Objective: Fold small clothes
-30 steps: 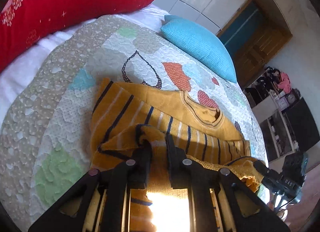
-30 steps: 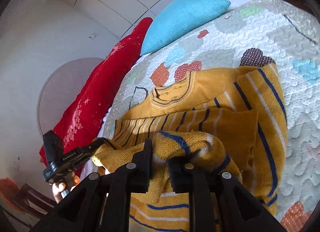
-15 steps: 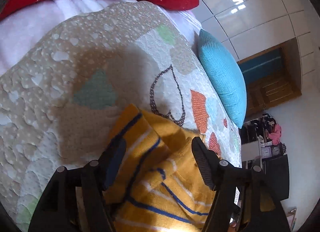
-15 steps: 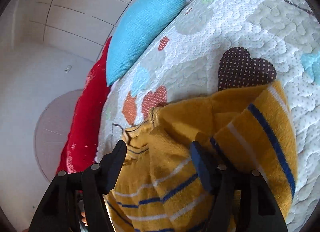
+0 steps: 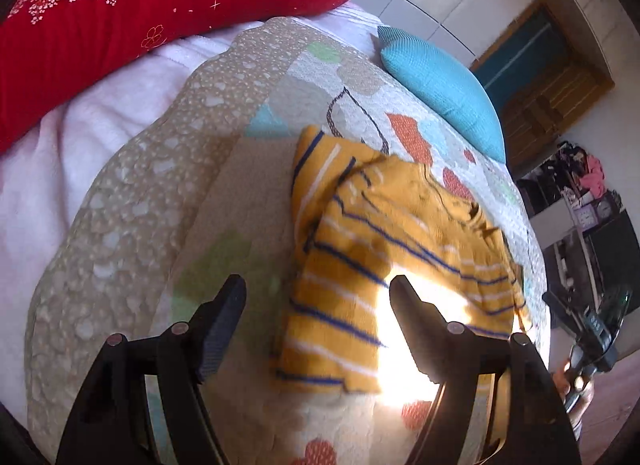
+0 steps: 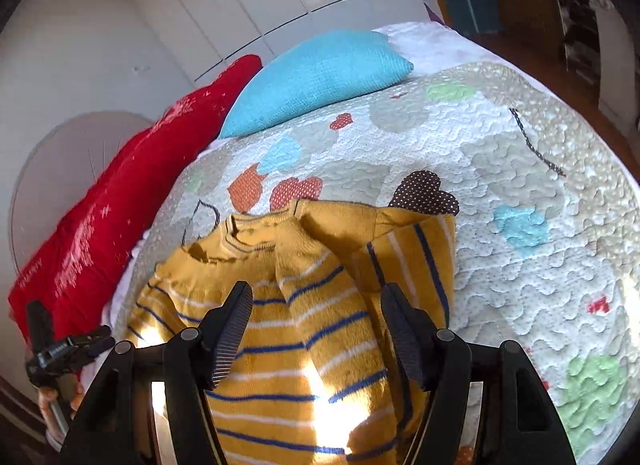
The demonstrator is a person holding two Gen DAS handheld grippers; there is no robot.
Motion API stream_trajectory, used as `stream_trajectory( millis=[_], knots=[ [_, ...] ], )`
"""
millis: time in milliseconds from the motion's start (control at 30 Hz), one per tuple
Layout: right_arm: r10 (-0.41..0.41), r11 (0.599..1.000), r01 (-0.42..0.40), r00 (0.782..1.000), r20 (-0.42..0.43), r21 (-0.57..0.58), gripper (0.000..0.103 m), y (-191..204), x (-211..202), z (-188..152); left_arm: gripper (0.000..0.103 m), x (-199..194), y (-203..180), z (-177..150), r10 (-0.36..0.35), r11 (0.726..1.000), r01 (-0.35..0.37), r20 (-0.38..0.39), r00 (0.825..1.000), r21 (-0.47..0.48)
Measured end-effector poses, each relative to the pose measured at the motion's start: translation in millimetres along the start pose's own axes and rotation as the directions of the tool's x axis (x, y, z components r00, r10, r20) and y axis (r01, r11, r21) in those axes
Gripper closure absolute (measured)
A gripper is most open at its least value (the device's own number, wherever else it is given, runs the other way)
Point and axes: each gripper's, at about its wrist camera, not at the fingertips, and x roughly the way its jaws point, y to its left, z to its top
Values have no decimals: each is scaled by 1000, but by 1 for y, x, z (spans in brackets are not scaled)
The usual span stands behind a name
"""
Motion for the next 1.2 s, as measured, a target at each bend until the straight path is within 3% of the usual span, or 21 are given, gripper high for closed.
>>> stream_trajectory(
  millis=[100,233,300,400,533,667,867,967,1067,1100,1133,1167,1200],
  knots=[
    [-91,984,83,995,-45,-155,31,23,13,-21,30,-14,-9,-36,28,998,-27,-6,1000,52],
    [-295,904,272,955,-19,-331,44,40,46,-32,30,-26,-20,-76,31,995,-30,-16,999,96],
    [-352,892,333,936,-7,-304,44,28,61,-19,30,-29,-25,-91,36,992,-33,-21,999,124],
    [-388,914,377,920,-53,-148,42,-11,80,7,30,-36,-28,-107,40,988,-37,-18,999,147],
    [-392,916,398,914,-104,47,23,-60,85,20,30,-42,-24,-119,35,990,-31,-30,999,135],
    [-308,933,318,948,-85,166,22,-82,67,13,30,-42,-12,-123,40,995,-36,-39,998,97],
    [-281,951,278,960,3,139,22,-73,9,-4,30,-45,0,-126,38,998,-37,-33,999,53],
    [-204,976,202,979,18,86,21,-62,-17,-25,30,-44,-2,-128,36,998,-34,-34,999,53],
    [-122,991,122,992,-18,53,21,-54,-25,-55,30,-39,-5,-131,28,998,-25,-50,998,49],
    [-97,994,98,995,-35,47,32,-53,-24,-66,30,-38,-7,-132,26,998,-23,-53,998,53],
    [-68,997,70,996,-62,42,67,-53,-21,-77,30,-38,-10,-133,26,998,-23,-56,998,59],
    [-48,998,51,994,-96,33,84,-53,-16,-86,30,-38,-13,-134,25,998,-22,-57,998,66],
    [-69,997,73,992,-106,29,88,-57,-14,-93,30,-39,-15,-135,24,997,-20,-56,998,73]
  ],
)
